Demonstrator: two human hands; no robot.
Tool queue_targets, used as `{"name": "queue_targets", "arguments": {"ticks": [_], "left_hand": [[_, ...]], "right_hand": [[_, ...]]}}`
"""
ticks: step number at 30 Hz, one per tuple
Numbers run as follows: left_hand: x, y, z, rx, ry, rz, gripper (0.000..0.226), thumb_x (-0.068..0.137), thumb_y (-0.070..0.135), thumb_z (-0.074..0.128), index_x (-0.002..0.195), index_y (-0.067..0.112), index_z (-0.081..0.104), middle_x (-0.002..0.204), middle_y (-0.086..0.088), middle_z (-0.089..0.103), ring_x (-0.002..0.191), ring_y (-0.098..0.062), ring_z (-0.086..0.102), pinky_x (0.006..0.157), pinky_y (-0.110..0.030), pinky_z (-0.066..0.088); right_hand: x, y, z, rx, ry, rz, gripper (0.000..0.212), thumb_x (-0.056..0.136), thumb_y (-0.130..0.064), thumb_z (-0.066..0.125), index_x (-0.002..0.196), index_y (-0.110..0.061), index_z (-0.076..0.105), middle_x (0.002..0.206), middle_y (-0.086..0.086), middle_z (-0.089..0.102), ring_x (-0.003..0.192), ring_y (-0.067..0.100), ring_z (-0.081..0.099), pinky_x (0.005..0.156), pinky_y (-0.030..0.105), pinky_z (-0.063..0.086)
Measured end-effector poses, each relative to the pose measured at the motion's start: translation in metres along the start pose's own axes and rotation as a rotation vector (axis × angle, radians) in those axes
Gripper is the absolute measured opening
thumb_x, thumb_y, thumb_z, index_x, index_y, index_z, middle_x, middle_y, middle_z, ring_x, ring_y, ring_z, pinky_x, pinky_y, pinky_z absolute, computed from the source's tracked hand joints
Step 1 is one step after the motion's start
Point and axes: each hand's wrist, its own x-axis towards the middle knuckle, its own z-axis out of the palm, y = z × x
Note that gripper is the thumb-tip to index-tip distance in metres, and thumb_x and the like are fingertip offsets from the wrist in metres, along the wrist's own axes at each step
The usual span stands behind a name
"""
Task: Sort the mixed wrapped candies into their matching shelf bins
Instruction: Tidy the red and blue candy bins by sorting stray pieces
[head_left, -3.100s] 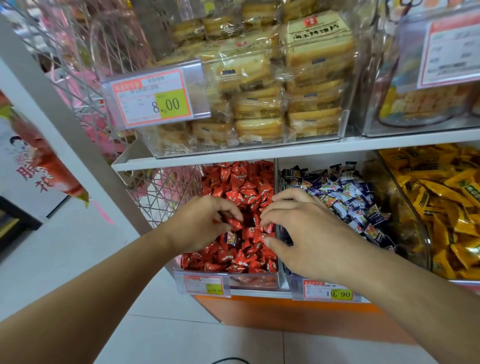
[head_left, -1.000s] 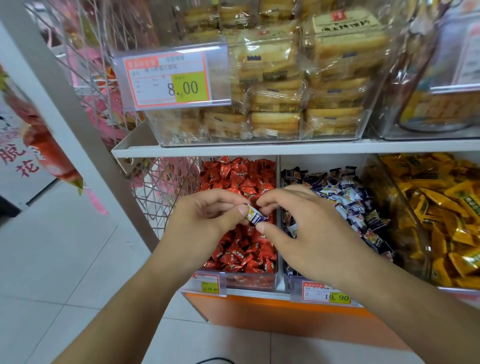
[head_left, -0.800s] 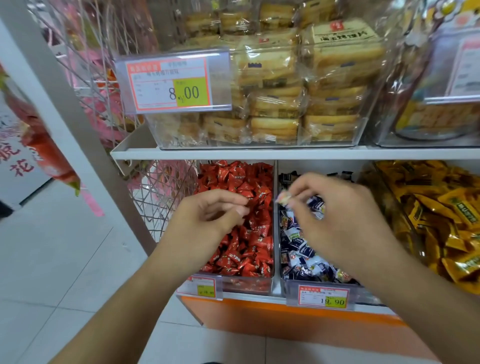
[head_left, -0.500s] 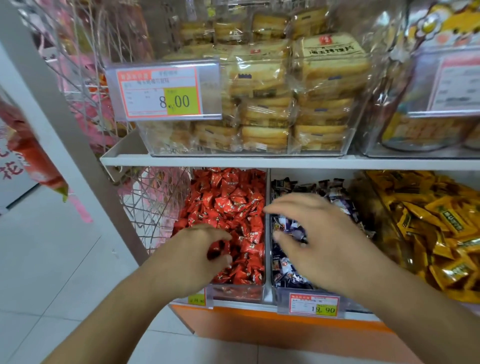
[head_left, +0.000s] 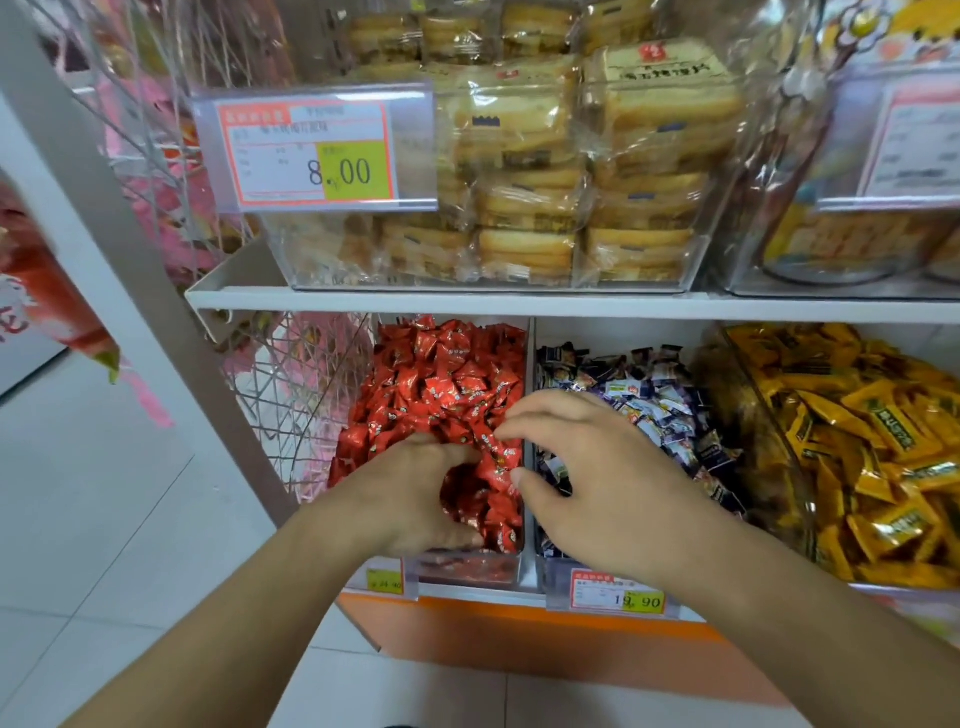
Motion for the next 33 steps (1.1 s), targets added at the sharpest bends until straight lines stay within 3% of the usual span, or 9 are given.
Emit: {"name": "queue_targets", "arguments": {"ticks": [5, 9, 12, 17, 19, 21, 25, 30, 33], "left_hand": [[-0.002, -0.002, -0.002, -0.065, 0.047, 0.012, 0.076, 0.073, 0.038, 0.088, 0.142, 0.034, 0.057, 0.128, 0.01, 0.062, 0.112, -0.007, 0.058, 0.084, -0.013, 0.041], [0.004, -0.008, 0.003, -0.167, 0.112, -0.038, 0.05, 0.074, 0.023, 0.085, 0.121, 0.034, 0.071, 0.096, 0.006, 0.073, 0.08, -0.01, 0.068, 0.06, -0.006, 0.046], [0.007, -0.008, 0.002, -0.223, 0.152, -0.08, 0.044, 0.075, 0.023, 0.086, 0.114, 0.039, 0.073, 0.093, 0.005, 0.072, 0.077, -0.015, 0.07, 0.053, -0.009, 0.047], [0.009, -0.018, -0.014, -0.458, 0.222, -0.069, 0.029, 0.078, 0.026, 0.088, 0.097, 0.043, 0.075, 0.099, 0.009, 0.075, 0.095, -0.027, 0.073, 0.089, -0.04, 0.059], [0.006, -0.021, -0.021, -0.559, 0.284, -0.034, 0.027, 0.08, 0.024, 0.087, 0.097, 0.041, 0.076, 0.107, 0.015, 0.072, 0.106, -0.016, 0.068, 0.099, -0.036, 0.05], [0.003, -0.021, -0.026, -0.632, 0.329, -0.016, 0.025, 0.083, 0.021, 0.085, 0.098, 0.039, 0.076, 0.113, 0.021, 0.068, 0.103, -0.006, 0.065, 0.096, -0.027, 0.046], [-0.003, -0.018, -0.03, -0.726, 0.355, 0.013, 0.026, 0.088, 0.016, 0.08, 0.104, 0.036, 0.076, 0.109, 0.015, 0.074, 0.087, -0.031, 0.073, 0.089, -0.041, 0.059], [-0.004, -0.024, -0.03, -0.664, 0.433, 0.09, 0.035, 0.092, 0.015, 0.076, 0.114, 0.041, 0.072, 0.125, 0.027, 0.062, 0.099, 0.017, 0.061, 0.079, 0.003, 0.038], [-0.006, -0.022, -0.03, -0.537, 0.367, 0.165, 0.054, 0.091, 0.015, 0.076, 0.13, 0.05, 0.062, 0.135, 0.026, 0.058, 0.103, 0.023, 0.053, 0.101, -0.009, 0.038]], "right_hand": [[0.002, 0.001, 0.003, 0.013, 0.0, 0.017, 0.036, 0.1, -0.034, 0.061, 0.136, -0.034, 0.063, 0.134, -0.031, 0.047, 0.131, -0.002, 0.038, 0.104, 0.005, 0.02], [0.003, 0.001, 0.005, 0.021, 0.0, 0.032, 0.034, 0.1, -0.034, 0.061, 0.134, -0.035, 0.065, 0.132, -0.031, 0.048, 0.131, -0.002, 0.04, 0.104, 0.006, 0.022], [0.004, 0.002, 0.004, 0.025, 0.0, 0.037, 0.033, 0.1, -0.034, 0.062, 0.133, -0.035, 0.065, 0.132, -0.032, 0.048, 0.131, -0.003, 0.04, 0.108, 0.011, 0.026], [0.004, 0.003, 0.003, 0.027, -0.003, 0.038, 0.033, 0.1, -0.035, 0.062, 0.133, -0.033, 0.065, 0.133, -0.031, 0.048, 0.129, -0.007, 0.041, 0.109, 0.006, 0.024], [0.003, 0.004, 0.003, 0.023, -0.004, 0.041, 0.033, 0.1, -0.037, 0.062, 0.133, -0.033, 0.065, 0.134, -0.032, 0.048, 0.13, -0.006, 0.041, 0.11, 0.008, 0.024], [0.003, 0.004, 0.002, 0.023, 0.001, 0.04, 0.033, 0.1, -0.036, 0.063, 0.133, -0.033, 0.065, 0.133, -0.031, 0.048, 0.13, -0.005, 0.041, 0.107, 0.006, 0.022], [0.003, 0.004, 0.002, 0.02, 0.0, 0.034, 0.032, 0.1, -0.036, 0.063, 0.132, -0.033, 0.064, 0.133, -0.031, 0.049, 0.131, -0.003, 0.042, 0.113, 0.016, 0.029], [0.003, 0.005, 0.003, 0.013, -0.005, 0.041, 0.033, 0.1, -0.036, 0.064, 0.132, -0.032, 0.064, 0.133, -0.031, 0.049, 0.127, -0.007, 0.042, 0.102, -0.002, 0.019], [0.004, 0.005, 0.002, 0.008, -0.008, 0.041, 0.034, 0.1, -0.037, 0.063, 0.133, -0.032, 0.064, 0.134, -0.031, 0.049, 0.128, -0.007, 0.041, 0.101, -0.003, 0.017]]}}
